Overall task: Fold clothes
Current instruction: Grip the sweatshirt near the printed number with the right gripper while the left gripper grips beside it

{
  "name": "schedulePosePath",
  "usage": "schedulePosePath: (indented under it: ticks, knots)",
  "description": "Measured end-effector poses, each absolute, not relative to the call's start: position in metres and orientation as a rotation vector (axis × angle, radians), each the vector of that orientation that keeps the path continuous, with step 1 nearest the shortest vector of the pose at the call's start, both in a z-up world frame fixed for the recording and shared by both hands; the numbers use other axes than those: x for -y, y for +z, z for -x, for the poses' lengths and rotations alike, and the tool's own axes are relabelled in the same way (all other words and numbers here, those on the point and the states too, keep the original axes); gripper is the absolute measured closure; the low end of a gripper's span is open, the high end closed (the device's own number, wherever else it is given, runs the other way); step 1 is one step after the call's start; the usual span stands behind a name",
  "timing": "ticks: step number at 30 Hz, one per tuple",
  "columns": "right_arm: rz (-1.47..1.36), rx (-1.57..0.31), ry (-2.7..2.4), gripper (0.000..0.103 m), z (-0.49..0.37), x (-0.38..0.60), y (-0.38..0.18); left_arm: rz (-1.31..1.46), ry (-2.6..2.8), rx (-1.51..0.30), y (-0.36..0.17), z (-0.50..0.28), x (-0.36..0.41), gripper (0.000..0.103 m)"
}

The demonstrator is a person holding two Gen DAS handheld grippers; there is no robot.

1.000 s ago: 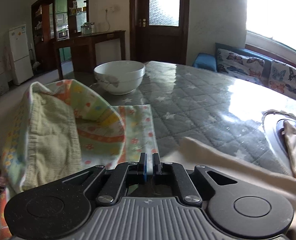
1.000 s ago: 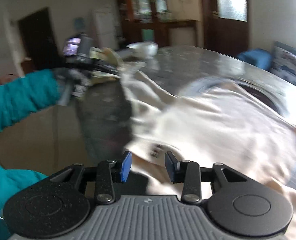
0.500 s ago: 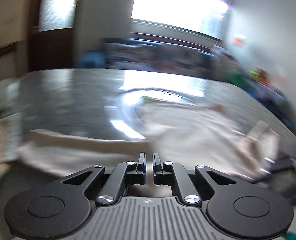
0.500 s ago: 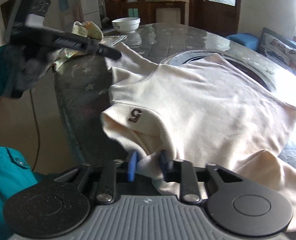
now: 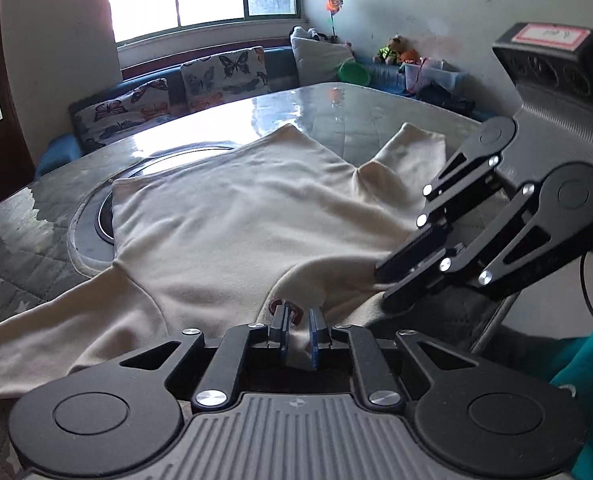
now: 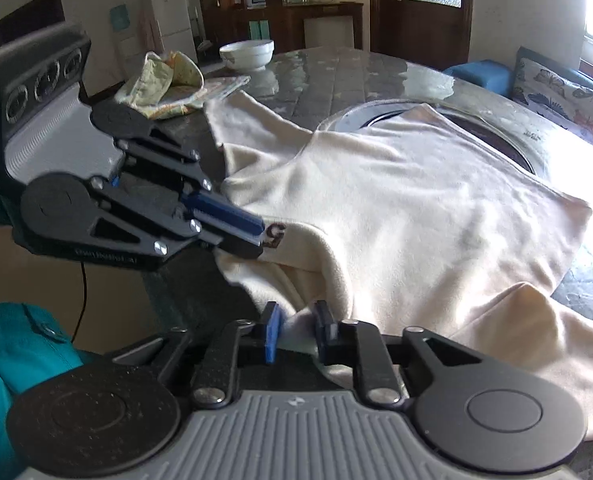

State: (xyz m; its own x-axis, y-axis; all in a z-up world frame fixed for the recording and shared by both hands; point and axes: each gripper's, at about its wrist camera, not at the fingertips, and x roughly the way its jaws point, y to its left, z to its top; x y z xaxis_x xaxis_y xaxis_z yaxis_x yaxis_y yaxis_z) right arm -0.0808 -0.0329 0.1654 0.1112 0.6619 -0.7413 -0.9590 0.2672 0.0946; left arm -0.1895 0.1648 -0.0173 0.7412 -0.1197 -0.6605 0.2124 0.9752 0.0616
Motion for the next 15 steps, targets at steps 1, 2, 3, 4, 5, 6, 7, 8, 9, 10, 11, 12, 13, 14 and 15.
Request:
schedulePosePath:
  ticks: [1,2,3,4,5,6,7,8,9,10,11,12,13,14,15]
  knots:
    - [0.456,-0.776,1.257,0.085,0.080,0.033,0.167,-0.135,-0.179,-0.718,-0.018,0.190,-0.165,0.088]
    - [0.441,-0.776,1.258,0.085,0.079,0.034,0.168,-0.136,-0.177,-0.719,-0.019,0.189,-0.165,0.087]
    - [0.434,-0.778,1.250,0.085,0.078,0.033,0.167,-0.139,-0.176,-0.719,-0.019,0.189,-0.164,0.087]
    - [0.428,-0.780,1.241,0.085,0.077,0.032,0.167,-0.144,-0.177,-0.718,-0.020,0.187,-0.163,0.086]
    - [0.422,-0.782,1.233,0.085,0.075,0.030,0.166,-0.149,-0.184,-0.714,-0.021,0.186,-0.162,0.081]
    - [0.423,-0.793,1.226,0.085,0.074,0.029,0.164,-0.156,-0.190,-0.712,-0.021,0.186,-0.160,0.078]
    - [0.432,-0.794,1.224,0.085,0.075,0.027,0.163,-0.166,-0.190,-0.714,-0.022,0.186,-0.159,0.076]
    - [0.441,-0.794,1.221,0.085,0.075,0.026,0.161,-0.177,-0.184,-0.718,-0.023,0.185,-0.157,0.077]
    - [0.451,-0.794,1.219,0.085,0.076,0.025,0.160,-0.183,-0.182,-0.719,-0.024,0.185,-0.157,0.078]
    - [0.461,-0.794,1.216,0.086,0.077,0.024,0.158,-0.186,-0.182,-0.719,-0.025,0.184,-0.157,0.079]
    - [0.465,-0.788,1.212,0.088,0.077,0.023,0.158,-0.185,-0.181,-0.718,-0.025,0.183,-0.157,0.088]
    - [0.465,-0.783,1.210,0.090,0.078,0.023,0.159,-0.182,-0.179,-0.716,-0.025,0.183,-0.158,0.091]
    - [0.465,-0.778,1.210,0.094,0.078,0.023,0.160,-0.176,-0.177,-0.712,-0.025,0.183,-0.160,0.093]
    - [0.465,-0.774,1.211,0.096,0.078,0.023,0.161,-0.167,-0.175,-0.707,-0.024,0.183,-0.162,0.096]
    - [0.465,-0.766,1.213,0.097,0.078,0.024,0.163,-0.159,-0.171,-0.698,-0.022,0.183,-0.163,0.097]
